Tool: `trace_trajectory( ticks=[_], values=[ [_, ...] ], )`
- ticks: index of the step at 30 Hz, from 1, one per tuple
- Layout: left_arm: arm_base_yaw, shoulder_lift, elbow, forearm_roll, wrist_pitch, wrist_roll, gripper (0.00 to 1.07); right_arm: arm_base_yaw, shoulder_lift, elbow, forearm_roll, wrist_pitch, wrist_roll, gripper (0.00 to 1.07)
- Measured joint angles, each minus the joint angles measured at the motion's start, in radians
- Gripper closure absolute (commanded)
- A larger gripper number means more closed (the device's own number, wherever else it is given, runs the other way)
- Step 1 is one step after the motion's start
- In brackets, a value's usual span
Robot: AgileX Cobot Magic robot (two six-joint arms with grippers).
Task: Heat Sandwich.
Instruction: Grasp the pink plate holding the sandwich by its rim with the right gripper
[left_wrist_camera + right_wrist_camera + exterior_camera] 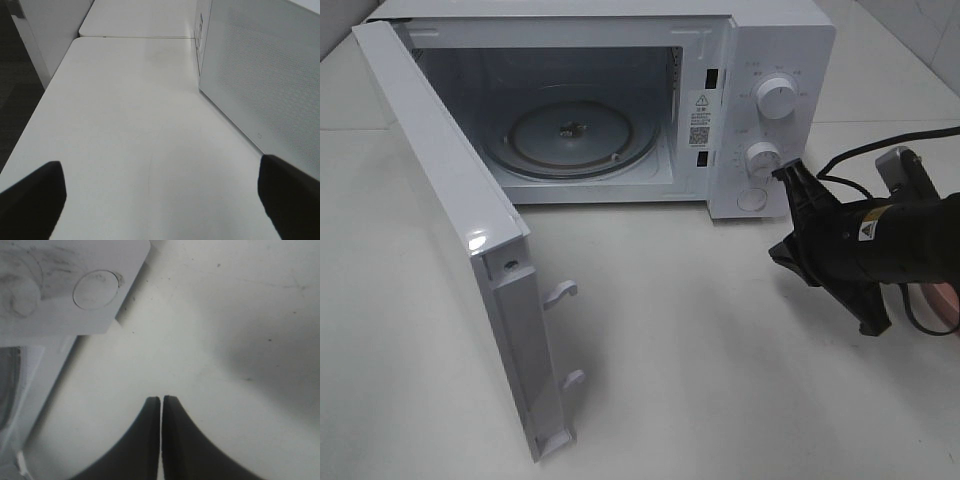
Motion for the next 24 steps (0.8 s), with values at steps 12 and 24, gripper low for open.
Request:
trace_trajectory(
  ticks=[12, 24],
  values=[
    [0.0, 0.0, 0.0, 0.0, 0.0, 0.0, 0.09, 0.0, -0.191, -0.026, -0.004, 0.401, -0.613, 0.98],
    [0.0, 0.0, 0.0, 0.0, 0.0, 0.0, 0.09, 0.0, -0.254, -0.176, -0.219, 0.899, -0.946, 0.93]
  ],
)
